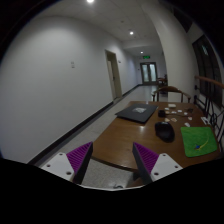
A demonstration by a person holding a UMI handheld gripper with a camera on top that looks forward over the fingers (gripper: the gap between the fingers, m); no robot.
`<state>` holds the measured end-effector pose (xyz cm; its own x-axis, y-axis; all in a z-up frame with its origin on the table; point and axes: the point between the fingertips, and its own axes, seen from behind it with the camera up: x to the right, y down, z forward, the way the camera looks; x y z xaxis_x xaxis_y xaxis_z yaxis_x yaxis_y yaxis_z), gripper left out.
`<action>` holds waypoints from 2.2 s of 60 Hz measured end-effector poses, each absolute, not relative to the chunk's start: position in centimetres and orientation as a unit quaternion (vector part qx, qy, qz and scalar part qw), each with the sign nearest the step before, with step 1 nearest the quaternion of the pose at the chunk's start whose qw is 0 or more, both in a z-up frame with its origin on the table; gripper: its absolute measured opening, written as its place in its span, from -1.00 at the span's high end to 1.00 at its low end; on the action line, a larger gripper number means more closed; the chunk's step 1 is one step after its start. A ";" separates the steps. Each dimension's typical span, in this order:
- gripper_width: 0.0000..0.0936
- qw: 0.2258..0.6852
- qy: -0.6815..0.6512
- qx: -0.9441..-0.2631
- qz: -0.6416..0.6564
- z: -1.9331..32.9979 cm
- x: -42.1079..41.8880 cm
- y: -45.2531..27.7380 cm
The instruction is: Arrange mouse
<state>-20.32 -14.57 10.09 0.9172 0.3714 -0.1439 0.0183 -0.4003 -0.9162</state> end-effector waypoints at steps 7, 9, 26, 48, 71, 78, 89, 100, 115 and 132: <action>-0.74 0.533 -0.127 -0.824 0.144 8.1 -17.1 -13.5; -0.72 0.529 -0.122 -0.829 0.136 7.0 -15.4 -12.7; -0.72 0.509 -0.029 -0.859 0.051 2.0 -1.8 -3.3; -0.66 0.495 -0.080 -0.865 0.010 0.8 -2.2 9.2; 0.40 0.476 -0.075 -0.876 0.008 -0.2 -1.4 13.6; 0.44 0.500 -0.107 -0.858 0.043 3.0 -3.3 11.2; 0.44 0.609 -0.079 -0.789 0.014 16.8 2.8 6.5; 0.45 0.573 -0.002 -0.818 -0.037 13.7 14.7 3.6; 0.44 0.492 0.036 -0.869 -0.049 0.5 19.4 2.6; -0.88 0.456 0.006 -0.889 -0.039 0.3 19.8 0.1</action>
<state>19.82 0.09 0.34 0.9970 -0.0456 0.0632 0.0247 -0.5845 -0.8110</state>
